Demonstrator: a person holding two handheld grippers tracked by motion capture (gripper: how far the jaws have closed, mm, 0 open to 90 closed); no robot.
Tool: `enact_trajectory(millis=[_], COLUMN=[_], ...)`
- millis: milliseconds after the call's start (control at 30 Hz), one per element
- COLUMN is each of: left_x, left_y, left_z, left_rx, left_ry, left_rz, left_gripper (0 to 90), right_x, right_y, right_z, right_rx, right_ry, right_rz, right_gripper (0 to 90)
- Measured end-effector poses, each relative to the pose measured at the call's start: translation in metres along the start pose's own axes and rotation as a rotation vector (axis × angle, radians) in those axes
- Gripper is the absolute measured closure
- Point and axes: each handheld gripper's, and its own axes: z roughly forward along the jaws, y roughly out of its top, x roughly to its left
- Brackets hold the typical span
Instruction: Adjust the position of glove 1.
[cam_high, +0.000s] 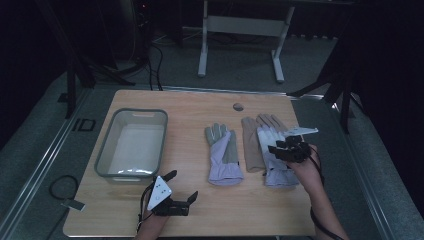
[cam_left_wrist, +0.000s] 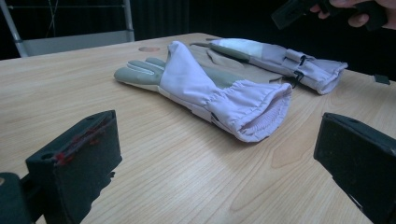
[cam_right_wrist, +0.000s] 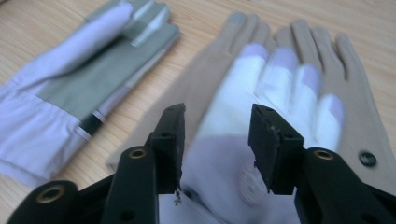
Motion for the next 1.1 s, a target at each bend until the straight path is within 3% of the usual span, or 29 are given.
enact_trajectory(millis=[100,333,533,633,767,833,933,1100], left_x=[0.0,0.0,0.0,0.0,0.0,0.0,0.0,0.0], left_y=[0.0,0.0,0.0,0.0,0.0,0.0,0.0,0.0], left_z=[0.0,0.0,0.0,0.0,0.0,0.0,0.0,0.0], left_rx=[0.0,0.0,0.002,0.001,0.002,0.002,0.003,0.002], left_ry=[-0.001,0.0,0.001,0.0,0.0,0.001,0.002,0.005], left_rz=[-0.001,-0.002,-0.002,-0.004,-0.004,-0.003,-0.004,-0.005], left_gripper=[0.6,0.6,0.6,0.6,0.6,0.6,0.6,0.6], right_x=[-0.01,-0.023,-0.029,-0.032,-0.033,-0.032,-0.027,-0.024], right_y=[-0.009,-0.028,-0.039,-0.043,-0.046,-0.048,-0.048,-0.045], right_z=[-0.002,0.005,0.024,0.032,0.034,0.035,0.034,0.028], right_rx=[0.011,0.074,0.13,0.14,0.125,0.117,0.119,0.115], right_ry=[0.005,0.005,0.002,0.022,0.059,0.053,0.038,0.021], right_rz=[0.022,0.019,0.008,0.035,0.023,0.031,0.038,0.073], right_gripper=[56.6,56.4,51.2,50.5,60.2,63.0,75.0,79.9])
